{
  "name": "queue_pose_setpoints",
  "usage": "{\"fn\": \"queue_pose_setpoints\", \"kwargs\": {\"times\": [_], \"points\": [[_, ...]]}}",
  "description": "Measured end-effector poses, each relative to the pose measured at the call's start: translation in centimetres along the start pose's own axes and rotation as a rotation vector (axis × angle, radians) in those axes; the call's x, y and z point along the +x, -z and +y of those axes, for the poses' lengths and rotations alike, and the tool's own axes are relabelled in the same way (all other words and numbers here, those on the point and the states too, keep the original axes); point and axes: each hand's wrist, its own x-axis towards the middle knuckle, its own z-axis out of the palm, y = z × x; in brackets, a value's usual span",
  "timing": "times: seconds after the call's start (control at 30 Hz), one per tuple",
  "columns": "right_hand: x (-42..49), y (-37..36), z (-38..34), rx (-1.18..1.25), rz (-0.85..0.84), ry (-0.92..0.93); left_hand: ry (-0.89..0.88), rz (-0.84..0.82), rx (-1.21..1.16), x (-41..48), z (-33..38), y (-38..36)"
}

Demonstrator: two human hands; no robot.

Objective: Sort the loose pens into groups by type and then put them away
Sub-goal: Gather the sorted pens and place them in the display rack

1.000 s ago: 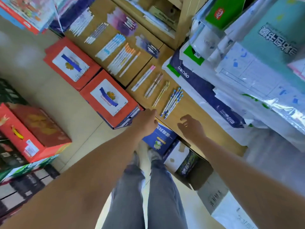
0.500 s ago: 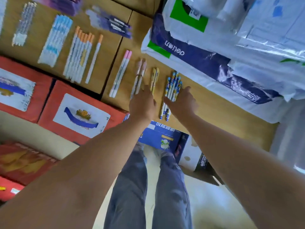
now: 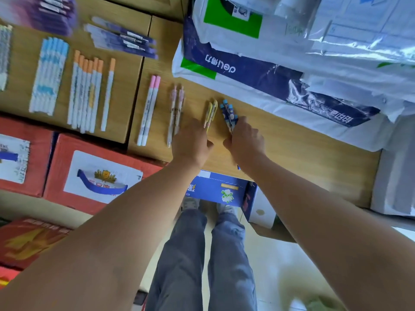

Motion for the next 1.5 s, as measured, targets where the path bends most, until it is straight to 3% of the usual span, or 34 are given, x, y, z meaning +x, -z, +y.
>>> {"fn": "queue_pose_setpoints", "kwargs": {"times": [0.23, 0.67, 0.87, 1.13, 1.5], "points": [[-0.6, -0.5, 1.3, -0.098, 0.043, 0.097, 0.010, -0.018, 0.034, 0.4, 0.0, -0.3], [-1.9, -0.6, 2.5, -0.201, 0.065, 0.213, 0.013, -0.095, -0.140, -0.9, -0.5, -0.5], [-2.1, -0.1, 3.1, 0.097, 0.011, 0.038, -0.008, -0.125, -0.302, -1.4, -0.7, -0.6], [-5.7, 3.1, 4.1, 0.615, 0.004, -0.013, -0.062, -0.290, -0.531, -3.6, 0.9, 2.7], [-19.2, 16.7, 10.3, 1.141, 0.102, -0.080, -0.215, -0.343, -0.614, -12.3, 12.8, 15.5]]}}
